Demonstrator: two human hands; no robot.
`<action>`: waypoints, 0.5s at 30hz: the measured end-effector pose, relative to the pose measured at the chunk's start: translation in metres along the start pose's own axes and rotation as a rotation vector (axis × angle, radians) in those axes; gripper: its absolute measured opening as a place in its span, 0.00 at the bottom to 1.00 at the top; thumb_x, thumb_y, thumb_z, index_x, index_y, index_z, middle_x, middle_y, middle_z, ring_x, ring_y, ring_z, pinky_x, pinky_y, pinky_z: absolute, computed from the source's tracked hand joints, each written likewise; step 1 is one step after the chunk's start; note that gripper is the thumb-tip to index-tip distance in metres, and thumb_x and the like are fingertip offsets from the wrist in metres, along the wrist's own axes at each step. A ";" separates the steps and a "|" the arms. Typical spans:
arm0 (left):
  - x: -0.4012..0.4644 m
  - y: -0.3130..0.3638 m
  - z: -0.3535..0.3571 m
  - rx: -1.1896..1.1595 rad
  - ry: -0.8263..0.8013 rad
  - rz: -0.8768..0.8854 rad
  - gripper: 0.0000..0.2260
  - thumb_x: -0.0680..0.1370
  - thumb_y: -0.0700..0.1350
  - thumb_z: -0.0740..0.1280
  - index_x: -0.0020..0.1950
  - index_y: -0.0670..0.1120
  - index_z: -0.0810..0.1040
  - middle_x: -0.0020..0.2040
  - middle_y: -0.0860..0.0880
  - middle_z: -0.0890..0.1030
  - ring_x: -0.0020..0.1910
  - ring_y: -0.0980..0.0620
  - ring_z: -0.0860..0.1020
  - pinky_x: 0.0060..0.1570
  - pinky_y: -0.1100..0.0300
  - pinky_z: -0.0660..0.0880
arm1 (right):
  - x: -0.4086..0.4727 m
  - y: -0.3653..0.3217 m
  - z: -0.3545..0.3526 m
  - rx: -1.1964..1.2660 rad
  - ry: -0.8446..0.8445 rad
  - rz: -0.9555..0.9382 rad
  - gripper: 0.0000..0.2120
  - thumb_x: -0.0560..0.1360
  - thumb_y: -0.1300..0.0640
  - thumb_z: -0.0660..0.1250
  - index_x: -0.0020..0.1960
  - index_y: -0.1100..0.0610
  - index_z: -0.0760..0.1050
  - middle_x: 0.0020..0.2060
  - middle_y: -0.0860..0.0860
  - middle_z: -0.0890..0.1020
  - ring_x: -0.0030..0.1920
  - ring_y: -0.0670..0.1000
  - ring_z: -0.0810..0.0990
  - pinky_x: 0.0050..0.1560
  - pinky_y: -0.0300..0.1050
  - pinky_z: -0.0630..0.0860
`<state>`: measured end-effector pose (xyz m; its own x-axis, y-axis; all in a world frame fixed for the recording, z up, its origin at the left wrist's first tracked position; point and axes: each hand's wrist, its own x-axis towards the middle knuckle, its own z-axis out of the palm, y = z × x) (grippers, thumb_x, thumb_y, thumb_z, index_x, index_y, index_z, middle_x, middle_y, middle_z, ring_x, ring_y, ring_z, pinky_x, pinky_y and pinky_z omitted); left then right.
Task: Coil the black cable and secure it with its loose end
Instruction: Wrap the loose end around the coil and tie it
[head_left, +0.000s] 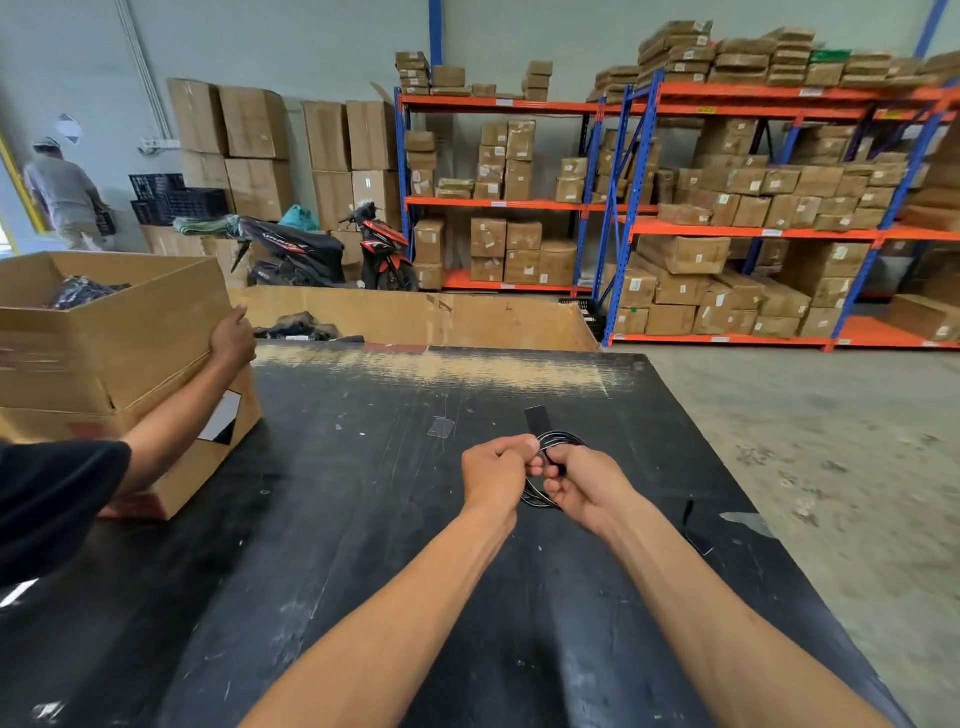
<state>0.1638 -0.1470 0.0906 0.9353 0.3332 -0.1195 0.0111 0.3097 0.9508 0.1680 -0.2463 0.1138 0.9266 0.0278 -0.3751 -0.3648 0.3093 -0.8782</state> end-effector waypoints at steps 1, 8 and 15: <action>-0.001 0.000 0.000 -0.012 0.012 -0.011 0.03 0.75 0.32 0.71 0.44 0.38 0.84 0.29 0.47 0.82 0.25 0.55 0.77 0.30 0.66 0.76 | 0.000 -0.001 0.000 -0.012 0.008 0.001 0.14 0.78 0.72 0.57 0.38 0.62 0.73 0.30 0.55 0.74 0.26 0.46 0.66 0.20 0.35 0.63; -0.001 0.004 0.003 -0.014 -0.001 -0.068 0.07 0.74 0.29 0.71 0.50 0.37 0.83 0.29 0.48 0.84 0.25 0.56 0.80 0.31 0.67 0.78 | 0.000 -0.003 -0.004 -0.033 0.022 -0.004 0.14 0.78 0.73 0.55 0.38 0.62 0.73 0.31 0.56 0.74 0.27 0.47 0.66 0.19 0.35 0.64; 0.002 0.005 -0.002 0.093 0.080 -0.019 0.06 0.74 0.30 0.70 0.46 0.39 0.84 0.32 0.43 0.83 0.27 0.52 0.79 0.42 0.56 0.82 | -0.008 -0.004 -0.003 -0.164 0.021 -0.075 0.08 0.77 0.75 0.64 0.41 0.70 0.78 0.34 0.61 0.82 0.30 0.49 0.81 0.27 0.34 0.80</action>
<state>0.1654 -0.1428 0.0943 0.9035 0.3990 -0.1567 0.0649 0.2338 0.9701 0.1622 -0.2511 0.1191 0.9502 -0.0096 -0.3114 -0.3065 0.1506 -0.9399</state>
